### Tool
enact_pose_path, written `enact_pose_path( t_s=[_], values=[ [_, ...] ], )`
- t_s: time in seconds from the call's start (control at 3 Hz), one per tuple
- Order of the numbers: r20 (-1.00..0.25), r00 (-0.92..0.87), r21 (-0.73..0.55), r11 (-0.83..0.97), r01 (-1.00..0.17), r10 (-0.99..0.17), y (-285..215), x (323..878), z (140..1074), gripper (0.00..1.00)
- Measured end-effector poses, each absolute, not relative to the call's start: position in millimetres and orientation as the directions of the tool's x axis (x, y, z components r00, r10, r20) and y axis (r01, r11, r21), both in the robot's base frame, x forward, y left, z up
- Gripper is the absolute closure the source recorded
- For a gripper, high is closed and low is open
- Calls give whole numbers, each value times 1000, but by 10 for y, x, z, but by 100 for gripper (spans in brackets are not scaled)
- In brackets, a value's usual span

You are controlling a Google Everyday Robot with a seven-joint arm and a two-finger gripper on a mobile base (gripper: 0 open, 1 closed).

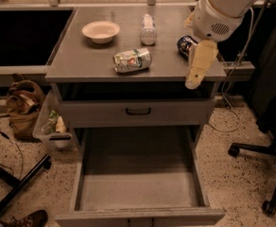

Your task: Place 7up can into middle drawer

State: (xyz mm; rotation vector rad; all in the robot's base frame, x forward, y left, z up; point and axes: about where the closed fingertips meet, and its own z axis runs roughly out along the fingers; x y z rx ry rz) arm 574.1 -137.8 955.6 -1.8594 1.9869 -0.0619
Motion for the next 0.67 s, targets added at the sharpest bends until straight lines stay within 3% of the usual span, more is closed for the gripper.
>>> enact_pose_path(
  t_s=[0.67],
  values=[
    [-287, 153, -356, -43, -933, -946, -552, 6462, 9439, 0]
  ],
)
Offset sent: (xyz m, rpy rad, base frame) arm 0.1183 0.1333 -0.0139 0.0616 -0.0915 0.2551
